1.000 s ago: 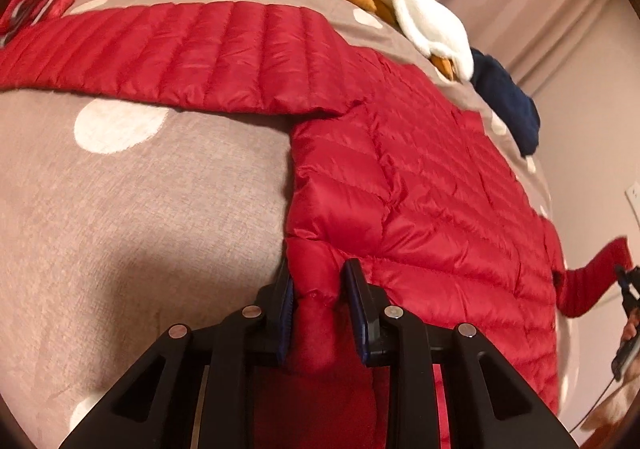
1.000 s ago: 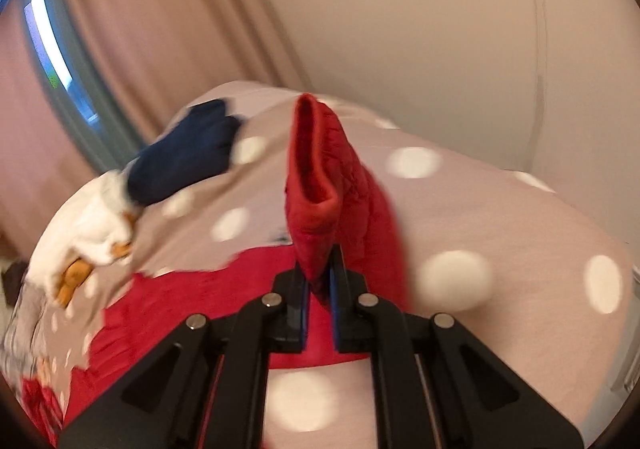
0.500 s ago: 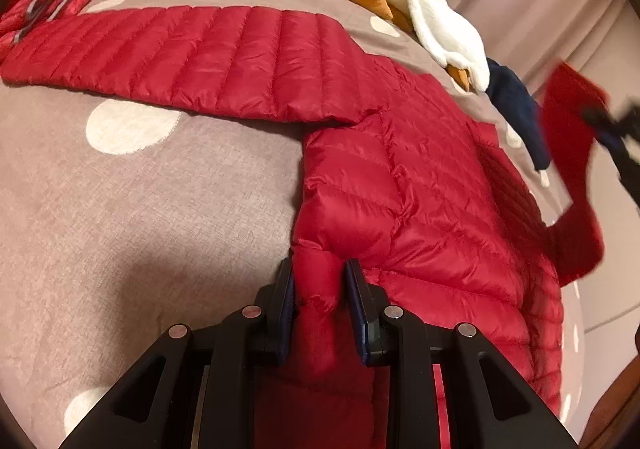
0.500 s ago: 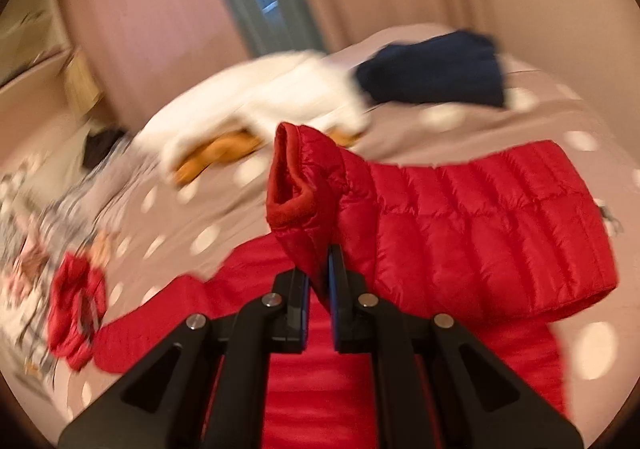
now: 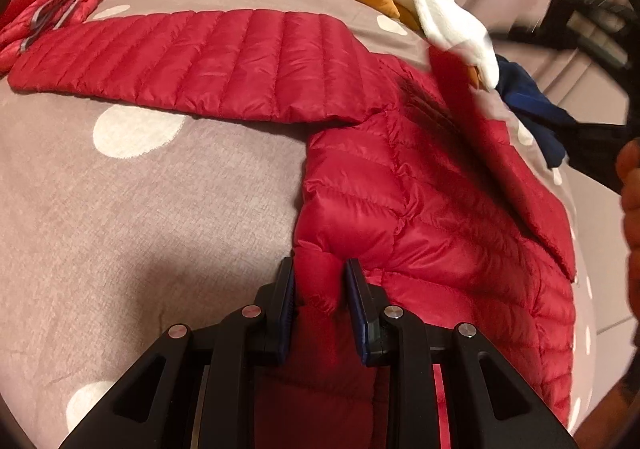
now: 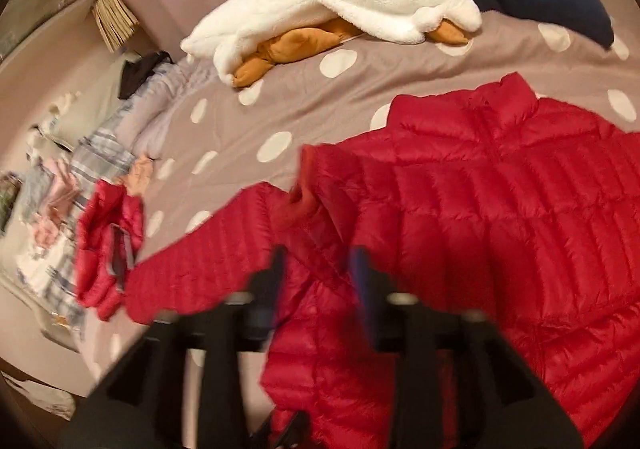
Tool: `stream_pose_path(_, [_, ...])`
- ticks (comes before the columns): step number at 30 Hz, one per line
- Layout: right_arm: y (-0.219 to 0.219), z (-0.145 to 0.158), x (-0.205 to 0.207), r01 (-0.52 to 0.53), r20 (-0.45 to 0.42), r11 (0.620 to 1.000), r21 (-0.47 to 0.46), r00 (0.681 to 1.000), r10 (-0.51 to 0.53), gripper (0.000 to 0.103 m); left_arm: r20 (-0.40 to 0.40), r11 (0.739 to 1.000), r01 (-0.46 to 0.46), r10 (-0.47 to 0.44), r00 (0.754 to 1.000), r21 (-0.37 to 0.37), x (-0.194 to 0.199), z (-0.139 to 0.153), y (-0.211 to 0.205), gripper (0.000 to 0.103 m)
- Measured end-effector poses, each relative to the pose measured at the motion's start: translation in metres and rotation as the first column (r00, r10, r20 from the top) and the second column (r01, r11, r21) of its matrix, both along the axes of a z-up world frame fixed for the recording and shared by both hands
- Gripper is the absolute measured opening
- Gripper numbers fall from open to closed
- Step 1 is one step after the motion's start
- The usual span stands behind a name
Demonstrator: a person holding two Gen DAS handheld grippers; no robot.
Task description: Fold large clothes
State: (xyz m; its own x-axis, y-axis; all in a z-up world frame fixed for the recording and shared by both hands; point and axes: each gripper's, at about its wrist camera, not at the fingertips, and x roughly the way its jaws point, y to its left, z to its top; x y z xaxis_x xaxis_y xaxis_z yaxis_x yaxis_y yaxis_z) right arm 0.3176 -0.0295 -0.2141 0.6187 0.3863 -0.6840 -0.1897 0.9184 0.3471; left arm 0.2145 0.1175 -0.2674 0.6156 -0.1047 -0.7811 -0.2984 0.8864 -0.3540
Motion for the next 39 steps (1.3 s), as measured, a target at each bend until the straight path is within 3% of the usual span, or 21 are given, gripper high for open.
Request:
stream_pose_path(1, [-0.004, 0.004, -0.003, -0.005, 0.009, 1.000, 0.028, 1.000, 0.005, 0.070, 0.000, 1.000, 0.001, -0.001, 1.000, 0.007, 0.001, 0.000, -0.002, 0.028])
stream_pose_path(3, [-0.009, 0.016, -0.012, -0.015, 0.035, 0.999, 0.049, 0.999, 0.013, 0.071, 0.001, 1.000, 0.003, -0.003, 1.000, 0.023, 0.003, 0.000, -0.005, 0.028])
stream_pose_path(9, [-0.020, 0.049, -0.046, -0.005, 0.114, 0.998, -0.055, 0.993, 0.012, 0.073, -0.005, 0.999, -0.012, 0.012, 1.000, 0.044, 0.012, 0.002, -0.016, 0.028])
stream_pose_path(13, [-0.046, 0.059, -0.062, 0.082, 0.126, 0.986, -0.148, 0.990, -0.063, 0.075, -0.008, 0.999, -0.030, 0.030, 1.000, 0.029, 0.019, 0.000, -0.014, 0.028])
stream_pose_path(18, [-0.099, 0.067, -0.084, 0.178, 0.127, 0.974, -0.138, 0.979, -0.161, 0.075, -0.004, 0.999, -0.025, 0.025, 1.000, 0.045, 0.022, 0.000, -0.015, 0.028])
stream_pose_path(22, [-0.129, 0.072, -0.101, 0.247, 0.167, 0.950, -0.193, 0.962, -0.217, 0.076, -0.013, 0.998, -0.038, 0.038, 0.999, 0.048, 0.021, 0.003, -0.014, 0.029])
stream_pose_path(27, [-0.152, 0.060, -0.108, 0.290, 0.228, 0.916, -0.278, 0.946, -0.230, 0.079, -0.047, 0.998, -0.004, 0.007, 0.999, 0.068, 0.014, 0.012, -0.014, 0.035])
stream_pose_path(32, [-0.183, 0.034, -0.098, 0.270, 0.191, 0.934, -0.232, 0.955, -0.228, 0.083, -0.059, 0.992, -0.033, 0.026, 0.998, -0.122, 0.010, 0.030, 0.006, 0.044])
stream_pose_path(36, [-0.214, 0.019, -0.087, 0.305, 0.182, 0.932, -0.197, 0.945, -0.271, 0.084, 0.022, 0.999, -0.023, 0.024, 0.999, -0.035, 0.027, 0.065, -0.001, 0.045])
stream_pose_path(38, [-0.226, 0.013, -0.082, 0.323, 0.196, 0.928, -0.188, 0.938, -0.286, 0.085, 0.095, 0.999, -0.020, 0.023, 0.995, -0.027, 0.044, 0.083, -0.007, 0.055])
stream_pose_path(39, [-0.231, 0.011, -0.079, 0.330, 0.194, 0.923, -0.196, 0.936, -0.294, 0.085, 0.129, 0.999, -0.010, 0.017, 0.992, -0.053, 0.053, 0.086, -0.008, 0.066])
